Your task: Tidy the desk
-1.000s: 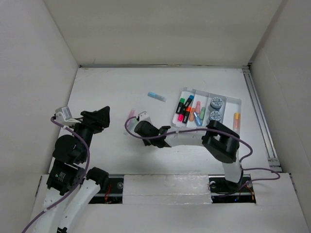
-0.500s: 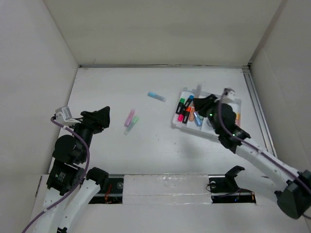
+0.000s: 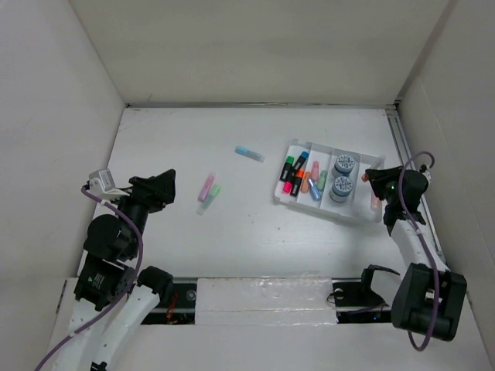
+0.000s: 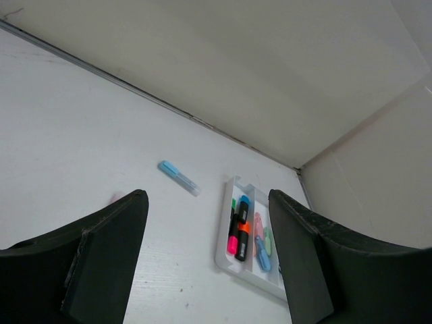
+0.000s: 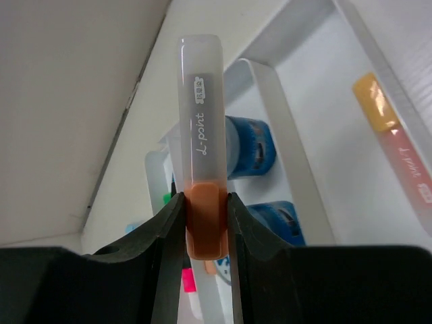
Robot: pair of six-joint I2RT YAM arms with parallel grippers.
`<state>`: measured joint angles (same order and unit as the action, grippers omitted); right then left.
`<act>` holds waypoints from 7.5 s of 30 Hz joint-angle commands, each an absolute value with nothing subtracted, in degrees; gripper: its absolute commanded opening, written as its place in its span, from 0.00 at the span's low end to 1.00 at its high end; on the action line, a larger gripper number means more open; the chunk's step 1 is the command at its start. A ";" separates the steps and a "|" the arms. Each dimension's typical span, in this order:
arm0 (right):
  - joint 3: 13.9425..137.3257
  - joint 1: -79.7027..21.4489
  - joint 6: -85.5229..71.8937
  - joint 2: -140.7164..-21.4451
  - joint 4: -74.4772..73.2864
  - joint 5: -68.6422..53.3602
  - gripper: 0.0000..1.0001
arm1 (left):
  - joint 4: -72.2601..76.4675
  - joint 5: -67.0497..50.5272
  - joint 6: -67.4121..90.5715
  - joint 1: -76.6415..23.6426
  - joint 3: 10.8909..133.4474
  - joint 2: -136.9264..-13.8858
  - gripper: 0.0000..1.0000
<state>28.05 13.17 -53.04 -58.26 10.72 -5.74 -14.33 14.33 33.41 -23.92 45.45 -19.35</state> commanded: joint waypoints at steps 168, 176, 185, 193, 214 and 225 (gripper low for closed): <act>16.88 31.64 -67.05 -77.44 46.66 -43.32 0.56 | -9.32 10.11 31.64 -24.08 44.47 -20.39 0.67; 21.87 11.33 -60.84 -65.32 38.98 -36.02 0.00 | -9.23 9.76 31.73 -24.08 44.47 -20.92 0.67; 41.57 -31.99 -45.00 -69.35 19.86 -1.05 0.00 | -9.40 9.93 31.64 -24.08 44.38 -20.65 0.67; 59.57 -50.52 -41.93 -92.53 14.69 8.16 0.13 | -10.37 11.42 31.99 -24.08 45.09 -20.13 0.67; 97.20 -63.80 -42.37 -128.58 -13.70 30.31 0.70 | -11.43 13.54 32.34 -24.08 45.53 -18.72 0.67; 99.67 -65.57 -41.31 -131.75 -19.51 40.42 0.65 | -11.16 12.92 32.26 -24.08 45.26 -18.63 0.67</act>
